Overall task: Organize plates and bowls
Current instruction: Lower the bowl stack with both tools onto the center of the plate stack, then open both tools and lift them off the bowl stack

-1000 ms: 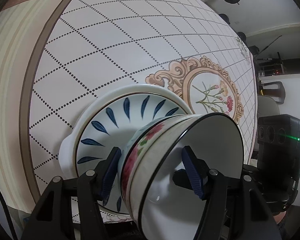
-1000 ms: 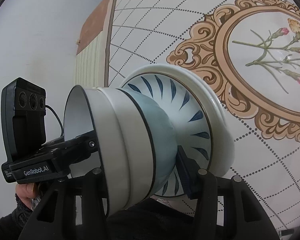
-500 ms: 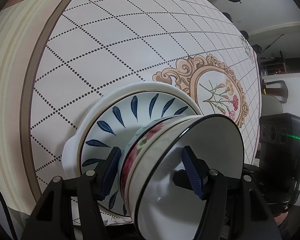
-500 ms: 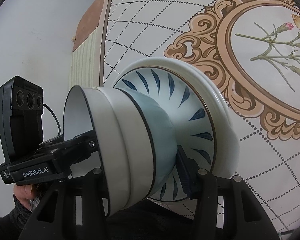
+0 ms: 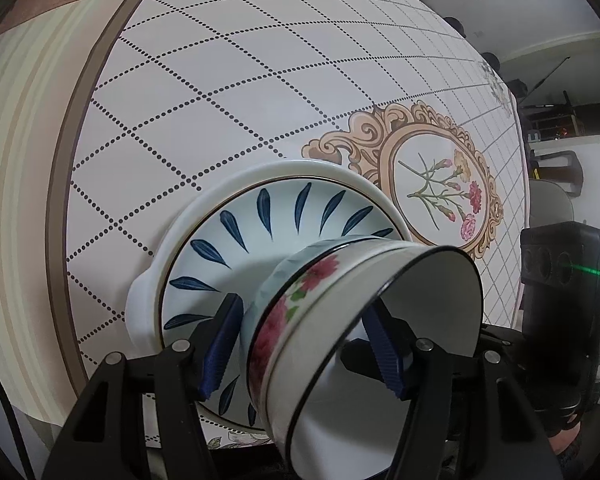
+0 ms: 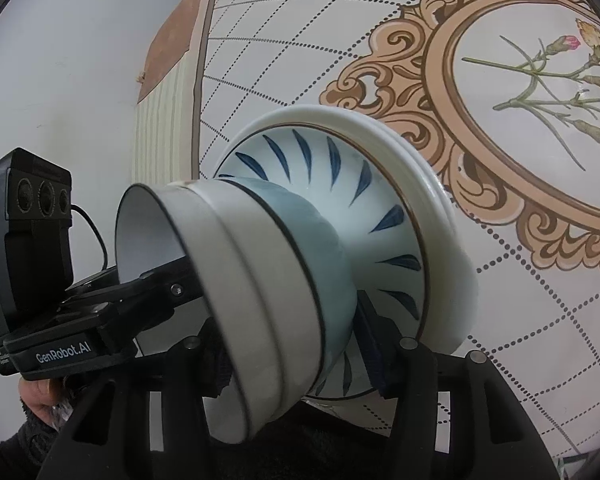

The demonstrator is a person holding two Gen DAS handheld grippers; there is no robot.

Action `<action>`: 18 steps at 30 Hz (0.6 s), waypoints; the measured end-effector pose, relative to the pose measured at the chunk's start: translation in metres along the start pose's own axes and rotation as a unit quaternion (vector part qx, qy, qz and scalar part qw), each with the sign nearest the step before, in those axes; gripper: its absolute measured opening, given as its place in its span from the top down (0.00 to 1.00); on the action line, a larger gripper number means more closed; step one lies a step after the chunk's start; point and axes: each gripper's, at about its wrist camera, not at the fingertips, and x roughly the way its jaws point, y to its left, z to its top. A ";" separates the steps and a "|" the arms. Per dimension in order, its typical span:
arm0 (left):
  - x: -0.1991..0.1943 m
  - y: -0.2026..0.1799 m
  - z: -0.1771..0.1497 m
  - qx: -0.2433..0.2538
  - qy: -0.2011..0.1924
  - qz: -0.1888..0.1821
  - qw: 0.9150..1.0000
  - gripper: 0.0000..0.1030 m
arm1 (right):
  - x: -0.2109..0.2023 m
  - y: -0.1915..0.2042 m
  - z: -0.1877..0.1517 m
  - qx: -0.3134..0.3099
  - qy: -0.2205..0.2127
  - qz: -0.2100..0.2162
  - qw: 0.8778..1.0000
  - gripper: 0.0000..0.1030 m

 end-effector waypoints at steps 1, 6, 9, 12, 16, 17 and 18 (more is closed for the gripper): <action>0.001 -0.001 0.000 -0.001 0.000 0.002 1.000 0.43 | -0.001 0.000 -0.001 0.000 -0.001 -0.001 1.000 0.46; 0.000 -0.001 -0.001 -0.004 0.001 0.007 1.000 0.43 | -0.007 0.005 -0.001 -0.009 -0.003 -0.016 1.000 0.46; -0.005 -0.002 -0.001 -0.008 -0.005 0.016 1.000 0.43 | -0.011 0.007 -0.001 -0.007 -0.007 -0.024 1.000 0.46; -0.017 -0.004 -0.002 -0.005 -0.019 0.039 0.999 0.41 | -0.021 0.008 -0.001 -0.006 -0.020 -0.048 0.999 0.42; -0.038 -0.011 -0.005 0.006 -0.042 0.083 0.996 0.41 | -0.042 0.016 -0.004 -0.016 -0.045 -0.095 0.994 0.39; -0.043 -0.012 -0.006 0.009 -0.048 0.091 0.995 0.41 | -0.048 0.020 -0.005 -0.020 -0.053 -0.108 0.992 0.38; -0.049 -0.014 -0.008 0.012 -0.055 0.098 0.994 0.41 | -0.054 0.023 -0.006 -0.024 -0.060 -0.122 0.990 0.36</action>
